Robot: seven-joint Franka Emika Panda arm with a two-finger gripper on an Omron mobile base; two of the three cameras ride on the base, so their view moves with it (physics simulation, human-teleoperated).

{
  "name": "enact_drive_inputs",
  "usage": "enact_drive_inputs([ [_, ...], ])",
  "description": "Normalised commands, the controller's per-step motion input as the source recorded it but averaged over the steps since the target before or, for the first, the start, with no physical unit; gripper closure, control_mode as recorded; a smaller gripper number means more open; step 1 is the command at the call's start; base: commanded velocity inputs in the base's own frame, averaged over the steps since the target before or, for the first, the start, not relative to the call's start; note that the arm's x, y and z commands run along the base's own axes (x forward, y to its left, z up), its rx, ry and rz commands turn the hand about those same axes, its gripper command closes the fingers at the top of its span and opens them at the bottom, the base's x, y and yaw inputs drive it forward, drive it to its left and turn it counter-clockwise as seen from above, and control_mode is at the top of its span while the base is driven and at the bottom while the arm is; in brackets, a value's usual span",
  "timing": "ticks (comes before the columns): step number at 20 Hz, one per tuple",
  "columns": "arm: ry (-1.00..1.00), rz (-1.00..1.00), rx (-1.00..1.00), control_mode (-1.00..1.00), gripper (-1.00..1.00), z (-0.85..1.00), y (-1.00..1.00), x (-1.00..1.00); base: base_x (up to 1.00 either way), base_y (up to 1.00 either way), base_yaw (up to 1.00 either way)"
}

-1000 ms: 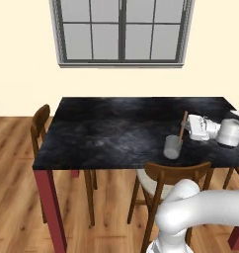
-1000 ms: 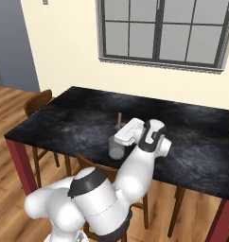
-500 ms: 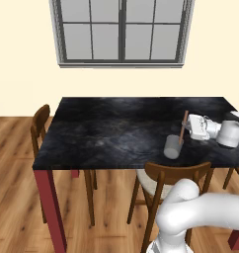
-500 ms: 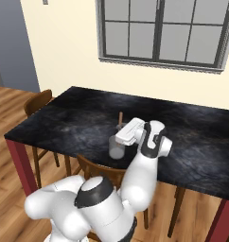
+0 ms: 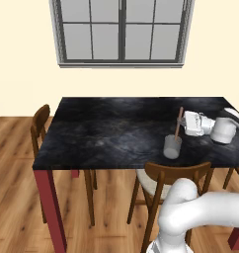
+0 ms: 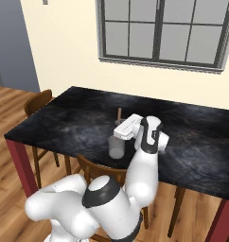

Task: Take a straw from the drawer in front and place it inside the glass cup on the dining counter.

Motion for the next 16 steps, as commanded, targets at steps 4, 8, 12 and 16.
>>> enact_drive_inputs([
  [4, 0.0, 0.0, 0.0, -1.0, 1.0, 0.0, 0.12, 0.13, 0.0, 0.0, 0.0],
  [8, 0.0, 0.0, 0.0, -1.0, 1.0, -0.04, 0.01, 0.01, 0.0, 0.0, 0.0],
  [12, 0.0, 0.0, 0.0, -1.0, 1.0, -0.15, 0.0, 0.0, 0.0, 0.0, 0.0],
  [16, 0.0, 0.0, 0.0, -1.0, 1.0, -0.22, -0.01, -0.01, 0.0, 0.0, 0.0],
])
